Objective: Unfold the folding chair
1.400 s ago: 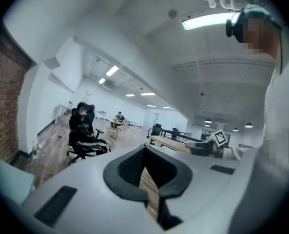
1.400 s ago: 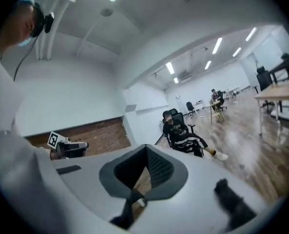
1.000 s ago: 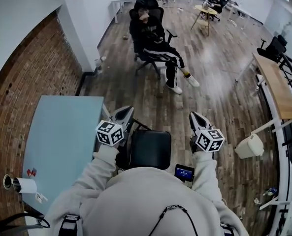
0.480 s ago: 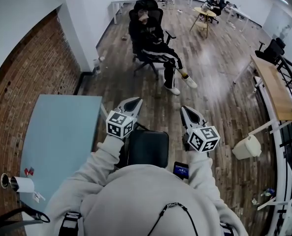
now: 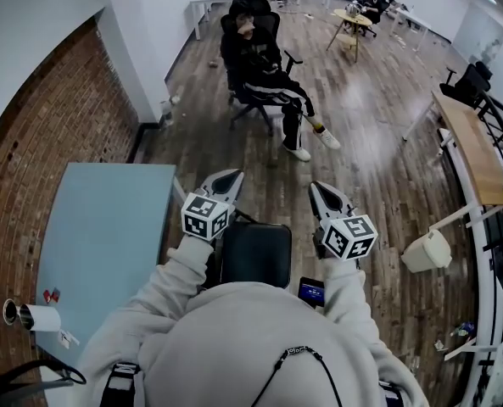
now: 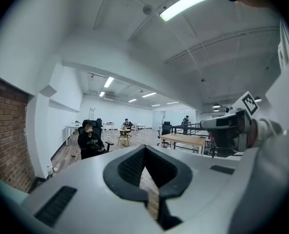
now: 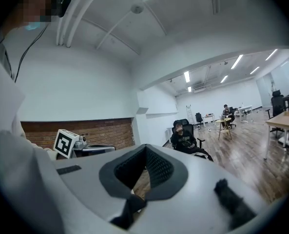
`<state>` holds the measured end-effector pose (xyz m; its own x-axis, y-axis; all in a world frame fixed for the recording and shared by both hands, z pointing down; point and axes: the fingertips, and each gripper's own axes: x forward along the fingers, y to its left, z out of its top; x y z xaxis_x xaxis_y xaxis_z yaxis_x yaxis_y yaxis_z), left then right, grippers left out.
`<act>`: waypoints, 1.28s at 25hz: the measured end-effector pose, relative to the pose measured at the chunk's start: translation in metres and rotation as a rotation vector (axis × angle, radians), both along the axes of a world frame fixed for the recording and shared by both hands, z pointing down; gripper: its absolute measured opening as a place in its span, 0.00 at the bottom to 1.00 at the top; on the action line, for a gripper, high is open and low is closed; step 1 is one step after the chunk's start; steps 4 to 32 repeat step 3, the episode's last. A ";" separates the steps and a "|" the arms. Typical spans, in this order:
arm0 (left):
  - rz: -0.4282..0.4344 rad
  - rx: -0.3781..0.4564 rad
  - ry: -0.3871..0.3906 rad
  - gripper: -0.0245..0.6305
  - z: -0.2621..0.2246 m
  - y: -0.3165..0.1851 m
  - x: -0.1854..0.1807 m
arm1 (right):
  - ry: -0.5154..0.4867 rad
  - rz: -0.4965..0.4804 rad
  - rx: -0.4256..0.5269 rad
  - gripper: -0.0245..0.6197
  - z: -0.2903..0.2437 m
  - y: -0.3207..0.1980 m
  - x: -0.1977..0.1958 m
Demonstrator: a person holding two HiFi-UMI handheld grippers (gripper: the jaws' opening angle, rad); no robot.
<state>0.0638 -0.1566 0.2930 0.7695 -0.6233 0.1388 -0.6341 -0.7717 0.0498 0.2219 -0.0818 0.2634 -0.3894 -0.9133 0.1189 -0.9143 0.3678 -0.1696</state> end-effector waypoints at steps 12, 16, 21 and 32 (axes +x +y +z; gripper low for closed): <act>-0.008 -0.002 0.010 0.05 -0.002 -0.008 -0.004 | -0.003 0.009 -0.002 0.05 0.000 -0.001 0.009; -0.008 -0.002 0.010 0.05 -0.002 -0.008 -0.004 | -0.003 0.009 -0.002 0.05 0.000 -0.001 0.009; -0.008 -0.002 0.010 0.05 -0.002 -0.008 -0.004 | -0.003 0.009 -0.002 0.05 0.000 -0.001 0.009; -0.008 -0.002 0.010 0.05 -0.002 -0.008 -0.004 | -0.003 0.009 -0.002 0.05 0.000 -0.001 0.009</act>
